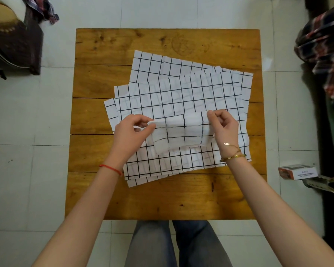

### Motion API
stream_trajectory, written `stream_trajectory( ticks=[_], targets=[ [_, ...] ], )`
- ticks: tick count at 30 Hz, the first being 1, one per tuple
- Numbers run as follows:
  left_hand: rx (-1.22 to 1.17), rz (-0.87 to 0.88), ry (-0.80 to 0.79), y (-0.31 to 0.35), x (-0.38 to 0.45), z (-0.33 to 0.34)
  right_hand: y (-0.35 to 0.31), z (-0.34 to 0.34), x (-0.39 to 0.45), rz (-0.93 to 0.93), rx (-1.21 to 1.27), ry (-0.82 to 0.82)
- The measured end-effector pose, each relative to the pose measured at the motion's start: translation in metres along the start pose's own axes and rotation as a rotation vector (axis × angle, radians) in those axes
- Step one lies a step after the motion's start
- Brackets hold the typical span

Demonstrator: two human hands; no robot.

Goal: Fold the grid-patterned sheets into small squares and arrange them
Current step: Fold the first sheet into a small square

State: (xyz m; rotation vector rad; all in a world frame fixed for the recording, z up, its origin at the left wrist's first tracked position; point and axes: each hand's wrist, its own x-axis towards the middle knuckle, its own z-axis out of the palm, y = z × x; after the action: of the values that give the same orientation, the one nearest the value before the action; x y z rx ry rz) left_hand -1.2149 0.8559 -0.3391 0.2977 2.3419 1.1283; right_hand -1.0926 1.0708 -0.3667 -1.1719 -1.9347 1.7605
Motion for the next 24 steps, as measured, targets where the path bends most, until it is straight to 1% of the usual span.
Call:
stream_trajectory(
  ticks=[4, 5, 8, 10, 13, 15, 17, 19, 20, 22, 24],
  targets=[
    [-0.191, -0.192, -0.063, -0.016, 0.013, 0.017, 0.019, 0.007, 0.006, 0.177, -0.090, -0.019],
    [-0.206, -0.227, -0.067, -0.021, 0.016, 0.023, 0.024, 0.009, 0.008, 0.205, -0.124, -0.024],
    [-0.144, -0.250, -0.085, -0.033, 0.023, 0.040, 0.037, 0.015, 0.014, 0.212, -0.250, -0.041],
    [-0.020, -0.178, -0.095, -0.041, 0.024, 0.050, 0.045, 0.018, 0.019, 0.171, -0.342, -0.053],
    [0.282, -0.001, -0.132, -0.053, 0.020, 0.061, 0.056, 0.026, 0.024, 0.039, -0.562, -0.074],
    [0.470, 0.081, -0.125, -0.056, 0.017, 0.067, 0.056, 0.036, 0.023, -0.119, -0.752, -0.117],
    [0.626, 0.133, -0.137, -0.057, 0.013, 0.073, 0.055, 0.049, 0.018, -0.325, -0.917, -0.234],
    [0.718, 0.142, -0.164, -0.059, 0.010, 0.078, 0.054, 0.065, 0.009, -0.483, -1.064, -0.390],
    [0.744, 0.130, -0.176, -0.060, 0.009, 0.080, 0.055, 0.073, 0.005, -0.532, -1.126, -0.472],
    [0.766, 0.096, -0.191, -0.063, 0.006, 0.085, 0.059, 0.086, -0.004, -0.580, -1.237, -0.600],
    [0.787, 0.058, -0.208, -0.065, 0.004, 0.089, 0.065, 0.091, -0.007, -0.571, -1.312, -0.649]
  ],
)
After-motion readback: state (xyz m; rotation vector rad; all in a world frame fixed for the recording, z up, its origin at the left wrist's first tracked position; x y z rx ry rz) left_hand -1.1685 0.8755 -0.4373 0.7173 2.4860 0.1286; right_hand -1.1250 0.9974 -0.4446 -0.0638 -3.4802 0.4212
